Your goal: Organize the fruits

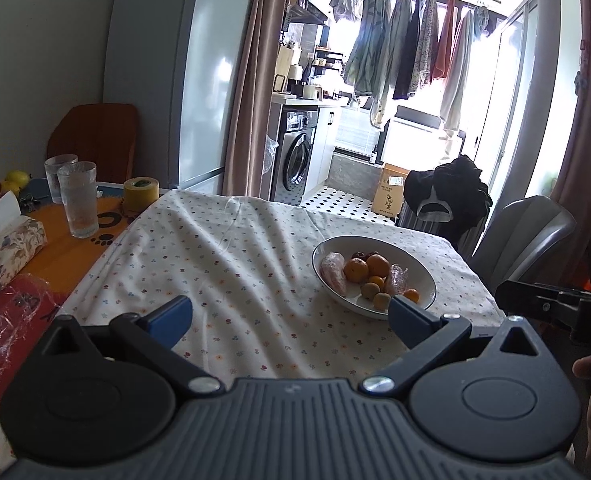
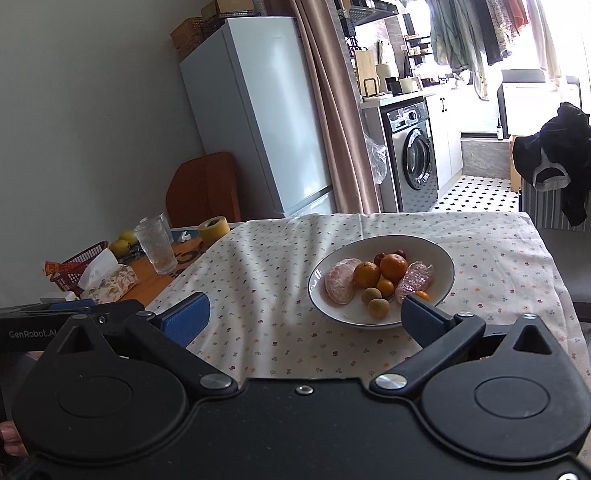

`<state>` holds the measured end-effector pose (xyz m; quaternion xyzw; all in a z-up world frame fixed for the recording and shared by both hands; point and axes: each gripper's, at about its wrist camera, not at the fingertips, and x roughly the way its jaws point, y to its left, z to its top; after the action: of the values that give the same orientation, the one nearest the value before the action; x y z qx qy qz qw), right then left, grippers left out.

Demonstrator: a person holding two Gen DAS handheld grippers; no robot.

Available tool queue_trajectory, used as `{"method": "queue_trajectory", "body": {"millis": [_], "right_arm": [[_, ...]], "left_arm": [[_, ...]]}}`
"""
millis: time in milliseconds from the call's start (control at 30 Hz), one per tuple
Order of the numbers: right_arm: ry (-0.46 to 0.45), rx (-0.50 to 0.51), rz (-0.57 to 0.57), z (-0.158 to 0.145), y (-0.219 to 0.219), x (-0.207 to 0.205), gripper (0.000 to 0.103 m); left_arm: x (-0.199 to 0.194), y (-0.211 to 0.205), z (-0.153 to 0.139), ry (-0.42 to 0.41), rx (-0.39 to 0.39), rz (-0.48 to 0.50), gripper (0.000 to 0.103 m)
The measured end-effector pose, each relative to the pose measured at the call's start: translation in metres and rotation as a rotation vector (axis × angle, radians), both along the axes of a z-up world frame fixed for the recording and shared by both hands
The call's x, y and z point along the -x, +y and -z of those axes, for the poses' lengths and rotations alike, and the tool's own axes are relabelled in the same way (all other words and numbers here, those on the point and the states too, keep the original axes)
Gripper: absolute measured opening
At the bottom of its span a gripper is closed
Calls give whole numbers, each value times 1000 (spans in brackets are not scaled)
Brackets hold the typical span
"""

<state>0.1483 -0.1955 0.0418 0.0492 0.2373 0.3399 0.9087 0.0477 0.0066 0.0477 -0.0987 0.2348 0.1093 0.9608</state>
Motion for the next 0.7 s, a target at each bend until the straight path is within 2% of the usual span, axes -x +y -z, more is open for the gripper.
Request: {"method": "queue_trajectory", "body": {"millis": [233,400,700], "right_arm": [[0,10,-23,-9,-11,14,103],[6,21,-35,-11,-19,22,103],[14,36,-60,-12,-20,27,103]], "left_arm": [[14,-7,-5,-7,-37,37,103],[17,1,-6,-17,20,44,103],[22,7,-11,-26,15,41,103]]}}
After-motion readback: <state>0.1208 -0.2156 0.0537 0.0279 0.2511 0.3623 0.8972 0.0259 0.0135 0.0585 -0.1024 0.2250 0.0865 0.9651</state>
